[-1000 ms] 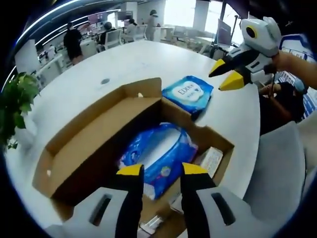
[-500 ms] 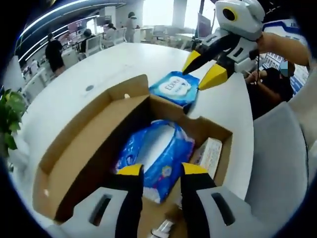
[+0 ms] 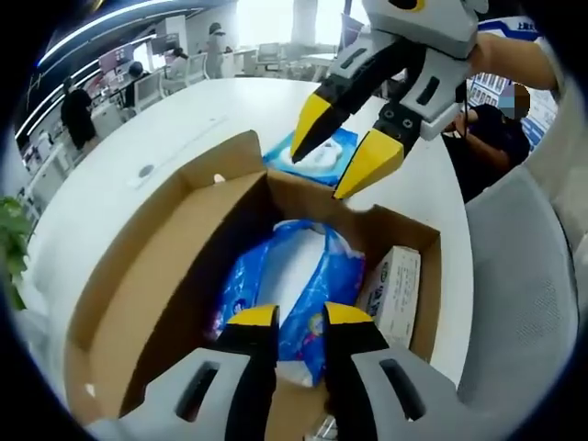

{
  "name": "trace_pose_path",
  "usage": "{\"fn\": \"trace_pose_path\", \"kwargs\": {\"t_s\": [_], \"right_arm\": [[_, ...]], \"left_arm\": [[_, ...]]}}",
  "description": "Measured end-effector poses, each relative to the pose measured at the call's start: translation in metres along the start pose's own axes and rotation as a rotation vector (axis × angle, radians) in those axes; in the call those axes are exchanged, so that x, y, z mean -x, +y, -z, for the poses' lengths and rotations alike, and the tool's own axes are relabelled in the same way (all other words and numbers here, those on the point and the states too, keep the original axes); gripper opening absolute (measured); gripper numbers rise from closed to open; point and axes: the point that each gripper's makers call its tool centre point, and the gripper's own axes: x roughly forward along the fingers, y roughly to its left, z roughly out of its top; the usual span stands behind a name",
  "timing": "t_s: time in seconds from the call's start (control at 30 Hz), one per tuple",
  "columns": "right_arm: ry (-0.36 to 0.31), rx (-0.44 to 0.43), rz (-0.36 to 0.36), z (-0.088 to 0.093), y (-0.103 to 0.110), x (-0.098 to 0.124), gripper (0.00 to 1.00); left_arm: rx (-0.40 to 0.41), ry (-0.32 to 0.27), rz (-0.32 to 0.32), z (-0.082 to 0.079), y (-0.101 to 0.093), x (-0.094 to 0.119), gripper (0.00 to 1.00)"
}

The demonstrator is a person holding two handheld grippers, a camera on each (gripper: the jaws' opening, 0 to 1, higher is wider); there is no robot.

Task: Operate the shoe box by opening the lid, removing the specified soft item, and placing it in the target area until the item is outside and the box remains undamaged.

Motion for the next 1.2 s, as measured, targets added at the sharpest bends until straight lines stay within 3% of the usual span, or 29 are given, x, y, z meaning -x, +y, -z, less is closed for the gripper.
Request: {"fn": "trace_pose_path", "kwargs": {"t_s": [0.23,0.57,0.8,1.0,1.2], "right_arm": [[0.025,0.026,-0.017,-0.003,0.003,-0.021,0.19],[0.070,0.041,-0.018,-0.001,0.002,-0.046,0.12],[0.100,0.037,-0.024,0.004,0.001,-0.055,0.11],[0.116,0.034,-0.031,0.007,0.002,-0.057,0.11],[0.130,0.052,-0.018,0.010,-0.002,-0.058,0.02]], "left_arm": [[-0.007,0.010,0.060,-0.001,-0.001,-0.005,0.17],[0.009,0.051,0.121,0.005,-0.003,-0.008,0.11],[0.026,0.046,0.144,0.003,-0.003,0.000,0.08],[-0.005,0.043,0.177,-0.001,-0.008,0.003,0.12],[-0.063,0.101,0.170,0.009,-0.007,-0.001,0.00]]}}
